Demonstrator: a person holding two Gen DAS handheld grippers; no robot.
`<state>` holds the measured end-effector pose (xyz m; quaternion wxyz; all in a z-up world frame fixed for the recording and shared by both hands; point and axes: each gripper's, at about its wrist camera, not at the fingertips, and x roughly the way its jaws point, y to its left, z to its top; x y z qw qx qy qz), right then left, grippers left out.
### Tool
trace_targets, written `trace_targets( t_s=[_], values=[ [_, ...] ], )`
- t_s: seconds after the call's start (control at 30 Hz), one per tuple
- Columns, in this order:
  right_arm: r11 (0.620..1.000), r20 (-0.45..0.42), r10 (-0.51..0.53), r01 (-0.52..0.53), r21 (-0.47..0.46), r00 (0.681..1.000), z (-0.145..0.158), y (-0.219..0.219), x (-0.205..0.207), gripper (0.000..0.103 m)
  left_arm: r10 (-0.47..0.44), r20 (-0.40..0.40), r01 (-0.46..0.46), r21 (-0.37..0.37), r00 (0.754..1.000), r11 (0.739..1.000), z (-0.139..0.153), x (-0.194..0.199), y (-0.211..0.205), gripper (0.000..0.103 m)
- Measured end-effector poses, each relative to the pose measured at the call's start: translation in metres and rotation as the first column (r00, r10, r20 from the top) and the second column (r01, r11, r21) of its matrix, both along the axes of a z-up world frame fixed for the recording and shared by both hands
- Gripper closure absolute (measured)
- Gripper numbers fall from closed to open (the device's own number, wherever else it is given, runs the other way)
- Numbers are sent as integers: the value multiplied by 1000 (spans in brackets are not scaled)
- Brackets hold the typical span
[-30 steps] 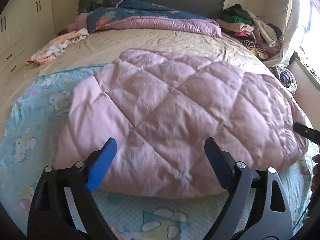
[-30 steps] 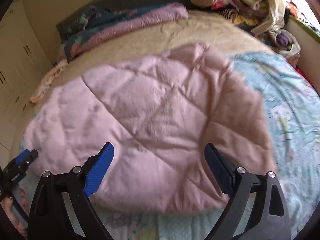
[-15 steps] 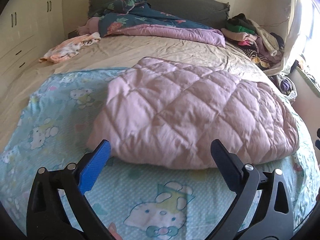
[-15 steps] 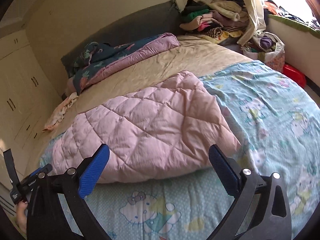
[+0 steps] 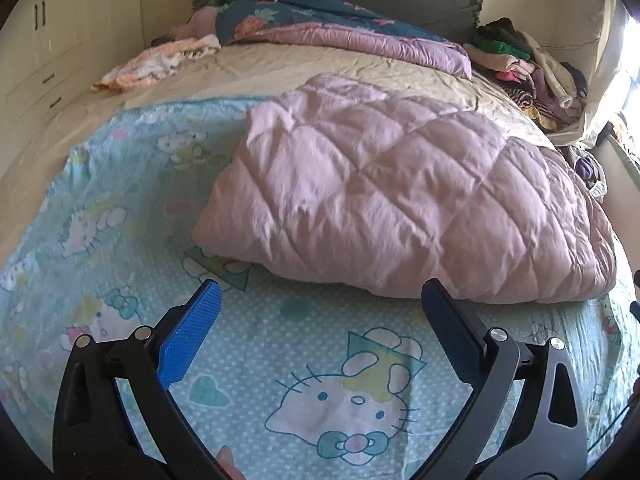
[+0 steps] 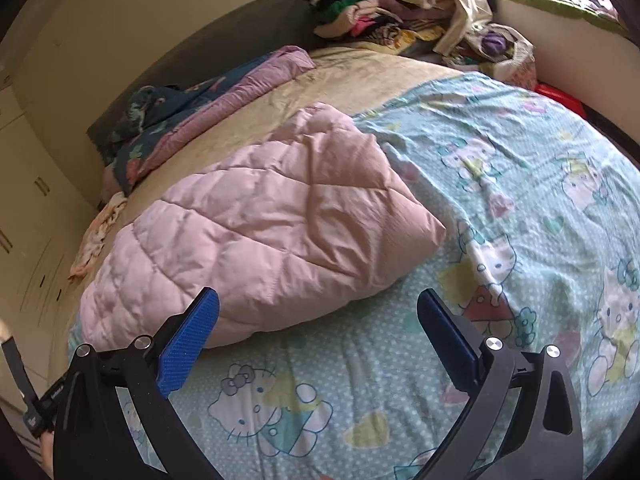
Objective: Fold large clothes
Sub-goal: 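Grasp the edge of the folded pink bundle with both tools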
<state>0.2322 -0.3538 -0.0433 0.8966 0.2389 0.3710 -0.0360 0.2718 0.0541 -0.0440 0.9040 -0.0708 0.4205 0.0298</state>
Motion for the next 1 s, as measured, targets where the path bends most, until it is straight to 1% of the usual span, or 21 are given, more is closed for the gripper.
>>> trace_targets(
  t_s=[0.03,0.13,0.17,0.2,0.27,0.3,0.37,0.4,0.5,0.53,0.63,0.77,0.87,1.0],
  values=[
    [1000,-12,-10,10,4,1000,-4,-1,3,4,4,-9,-5,-15,1000,1000,-3,2,1,9],
    [999,-36,-30,31,15,999,-15,-4,11,4,20,-49,-25,-109,999,994,-17,12,9,9],
    [999,-42,-35,36,17,998,-18,-5,13,4,18,-53,-26,-154,998,988,-21,15,13,9],
    [999,-54,-41,42,19,998,-21,-6,17,4,29,-62,-42,-217,998,975,-26,20,20,9],
    [998,-71,-40,43,36,997,-27,-8,24,4,56,-84,-77,-279,995,957,-32,27,29,9],
    [998,-80,-45,49,40,996,-30,-9,28,4,74,-95,-102,-335,993,937,-36,32,37,9],
    [997,-91,-43,48,53,995,-35,-11,36,4,103,-106,-137,-397,989,908,-42,39,47,9],
    [997,-95,-45,51,59,994,-37,-11,40,4,118,-115,-157,-440,986,884,-46,44,52,9],
    [993,-111,-47,58,98,993,-45,-14,52,4,152,-133,-200,-531,979,823,-54,55,62,9],
    [991,-118,-47,62,121,992,-49,-16,57,4,155,-133,-203,-541,979,816,-56,58,63,9],
    [983,-134,-66,88,163,989,-60,-21,68,4,167,-137,-215,-543,976,812,-61,69,59,8],
    [974,-123,-77,101,205,989,-69,-25,80,4,175,-125,-215,-559,977,800,-66,75,59,8],
    [964,-106,-88,111,239,990,-75,-30,88,4,183,-103,-209,-564,978,799,-69,76,59,8],
    [961,-72,-95,110,254,993,-79,-31,94,4,198,-69,-203,-560,978,804,-71,79,57,8]
  ],
)
